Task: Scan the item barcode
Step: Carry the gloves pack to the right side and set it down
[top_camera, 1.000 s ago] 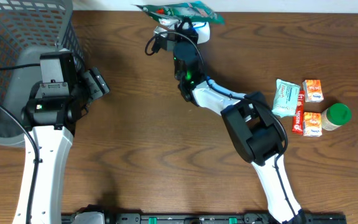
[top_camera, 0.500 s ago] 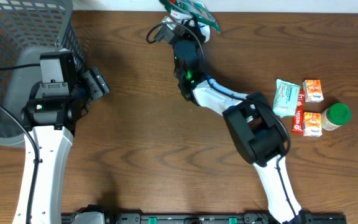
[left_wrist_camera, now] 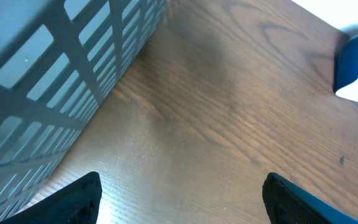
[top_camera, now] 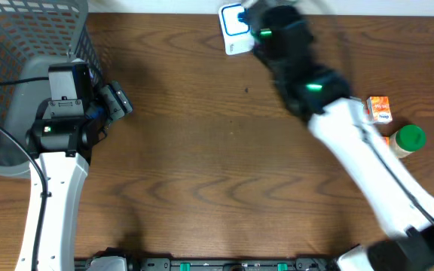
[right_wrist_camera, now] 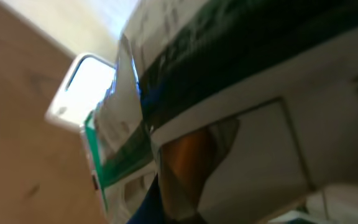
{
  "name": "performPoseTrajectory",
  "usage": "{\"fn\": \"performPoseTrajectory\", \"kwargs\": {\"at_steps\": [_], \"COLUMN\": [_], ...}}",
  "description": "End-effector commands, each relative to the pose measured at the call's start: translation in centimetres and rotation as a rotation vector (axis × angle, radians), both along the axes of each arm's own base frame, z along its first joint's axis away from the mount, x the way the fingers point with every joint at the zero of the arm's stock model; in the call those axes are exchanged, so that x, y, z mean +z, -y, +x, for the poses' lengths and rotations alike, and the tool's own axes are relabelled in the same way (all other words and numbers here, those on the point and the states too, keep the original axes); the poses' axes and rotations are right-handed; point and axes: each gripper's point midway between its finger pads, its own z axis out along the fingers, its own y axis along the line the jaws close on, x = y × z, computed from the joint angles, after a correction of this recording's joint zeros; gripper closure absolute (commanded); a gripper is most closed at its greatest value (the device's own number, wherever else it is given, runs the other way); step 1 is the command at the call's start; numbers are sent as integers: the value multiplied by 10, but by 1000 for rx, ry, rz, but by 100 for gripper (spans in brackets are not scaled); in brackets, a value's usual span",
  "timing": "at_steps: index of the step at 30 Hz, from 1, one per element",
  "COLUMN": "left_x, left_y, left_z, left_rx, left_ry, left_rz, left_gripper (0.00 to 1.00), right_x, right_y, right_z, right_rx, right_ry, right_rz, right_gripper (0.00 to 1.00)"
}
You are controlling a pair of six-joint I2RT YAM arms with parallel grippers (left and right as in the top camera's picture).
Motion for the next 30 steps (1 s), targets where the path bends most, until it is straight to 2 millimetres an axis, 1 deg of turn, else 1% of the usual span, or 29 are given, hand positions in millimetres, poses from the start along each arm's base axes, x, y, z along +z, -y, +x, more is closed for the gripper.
{"fn": "performPoseTrajectory", "kwargs": {"at_steps": [1, 3, 6, 8, 10, 12, 16, 21, 24, 26, 28, 29, 30], "left_x": [3, 3, 3, 3, 3, 3, 3, 3, 3, 3, 3, 3, 3], "left_y": [-5, -5, -5, -5, -5, -5, -5, -5, -5, -5, -5, -5, -5], "left_z": [1, 1, 1, 1, 1, 1, 1, 1, 1, 1, 1, 1, 1], "left_rx": [16, 17, 17, 16, 16, 16, 16, 17, 16, 16, 16, 16, 16], "left_ry": [8, 8, 8, 8, 8, 8, 8, 8, 8, 8, 8, 8, 8], "left_rz": [12, 12, 12, 12, 12, 12, 12, 12, 12, 12, 12, 12, 12], "left_gripper": [16, 16, 16, 16, 16, 16, 16, 16, 16, 16, 16, 16, 16], "right_x": [-8, -21, -52, -74, -92, -114, -153, -200, -222, -235, -246, -247, -249], "right_y": [4, 21, 48, 65, 79, 93, 114, 137, 146, 151, 155, 156, 159], "right_z": [-24, -41, -68, -82, -90, -94, -98, -95, -94, -94, -94, -94, -94], "right_rx": [33, 16, -40, -98, -146, -198, -271, -348, -385, -403, -416, -418, -426], "right_ry": [-161, -273, -464, -577, -652, -707, -777, -797, -799, -800, -798, -796, -791], "right_rz": [329, 379, 415, 429, 435, 436, 443, 469, 490, 499, 503, 503, 497], "right_gripper": [99, 99, 99, 99, 99, 99, 99, 99, 99, 97, 81, 69, 44]}}
